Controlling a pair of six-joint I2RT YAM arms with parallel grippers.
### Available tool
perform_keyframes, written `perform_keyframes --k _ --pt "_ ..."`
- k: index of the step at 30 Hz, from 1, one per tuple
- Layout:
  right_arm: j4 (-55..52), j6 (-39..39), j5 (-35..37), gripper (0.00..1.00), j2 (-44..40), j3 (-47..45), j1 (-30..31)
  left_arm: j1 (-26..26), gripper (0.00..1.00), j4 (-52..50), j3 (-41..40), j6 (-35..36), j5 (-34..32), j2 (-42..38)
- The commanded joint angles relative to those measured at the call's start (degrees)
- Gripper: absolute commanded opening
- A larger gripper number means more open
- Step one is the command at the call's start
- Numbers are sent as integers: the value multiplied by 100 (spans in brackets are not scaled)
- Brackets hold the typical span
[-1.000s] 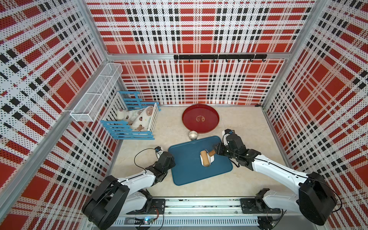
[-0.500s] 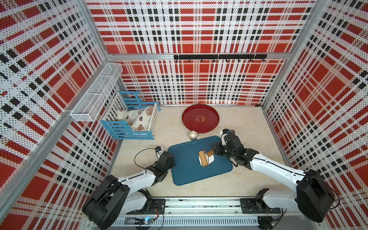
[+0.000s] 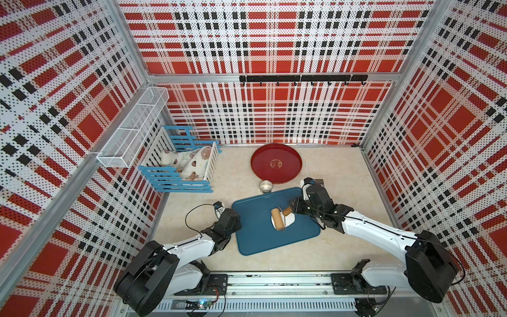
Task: Roll out the dumpling wrappers from the dough
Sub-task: Flatten out the dough on the work surface.
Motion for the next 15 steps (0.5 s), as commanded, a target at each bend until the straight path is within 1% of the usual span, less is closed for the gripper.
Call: perform_keyframes --k 1,15 --pt "-1784 -154 -528 0 638 -520 376 51 0 50 88 -239 -60 67" --pt "-1773 -126 -450 0 694 -442 417 51 0 47 73 -248 -67 60"
